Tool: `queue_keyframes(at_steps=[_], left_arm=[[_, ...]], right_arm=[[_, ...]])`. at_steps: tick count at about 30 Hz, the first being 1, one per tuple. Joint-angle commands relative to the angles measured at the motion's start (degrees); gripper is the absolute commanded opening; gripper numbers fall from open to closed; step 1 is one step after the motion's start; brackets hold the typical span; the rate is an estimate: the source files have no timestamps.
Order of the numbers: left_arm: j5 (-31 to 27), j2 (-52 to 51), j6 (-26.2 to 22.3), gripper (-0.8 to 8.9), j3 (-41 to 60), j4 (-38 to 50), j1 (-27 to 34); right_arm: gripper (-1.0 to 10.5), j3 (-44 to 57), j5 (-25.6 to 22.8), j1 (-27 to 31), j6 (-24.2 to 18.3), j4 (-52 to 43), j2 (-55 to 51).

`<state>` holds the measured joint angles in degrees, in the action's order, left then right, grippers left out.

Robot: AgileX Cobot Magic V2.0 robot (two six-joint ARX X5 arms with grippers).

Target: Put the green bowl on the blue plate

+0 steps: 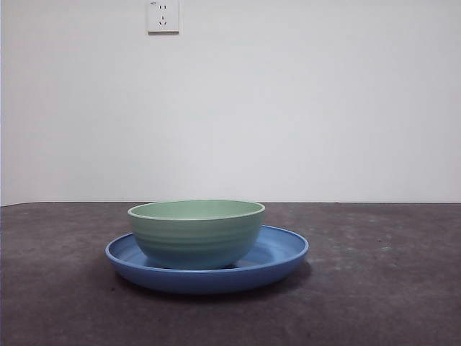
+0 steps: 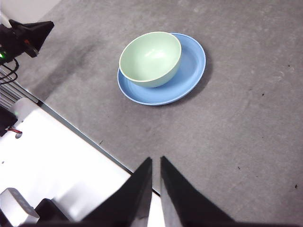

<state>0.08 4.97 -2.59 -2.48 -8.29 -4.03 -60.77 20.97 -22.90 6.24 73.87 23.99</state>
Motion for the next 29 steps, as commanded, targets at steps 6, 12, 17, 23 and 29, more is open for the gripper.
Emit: queue_keyframes(at_steps=[6,12,17,23,29], left_arm=[[-0.13,-2.82,0.72,0.27,1.81,0.22,1.25],[-0.13,-4.37,0.70,0.27,1.81,-0.15,2.05],[-0.13,-4.79,0.66,0.27,1.81,-2.75,2.21],[-0.13,-4.79,0.76,0.27,1.81,-2.73,2.58],[-0.20,-4.79,5.25,0.27,1.81,-2.78,2.62]], right_arm=[[0.3,-0.96,0.00,-0.39,-0.31,-0.81,0.17],[0.3,-0.96,0.00,-0.39,-0.31,-0.81,0.17],[0.3,-0.96,0.02,-0.39,-0.31,-0.81,0.17],[0.3,-0.96,0.00,-0.39,-0.31,-1.01,0.17],[0.3,-0.96,0.00,-0.39,-0.31,-1.01,0.17]])
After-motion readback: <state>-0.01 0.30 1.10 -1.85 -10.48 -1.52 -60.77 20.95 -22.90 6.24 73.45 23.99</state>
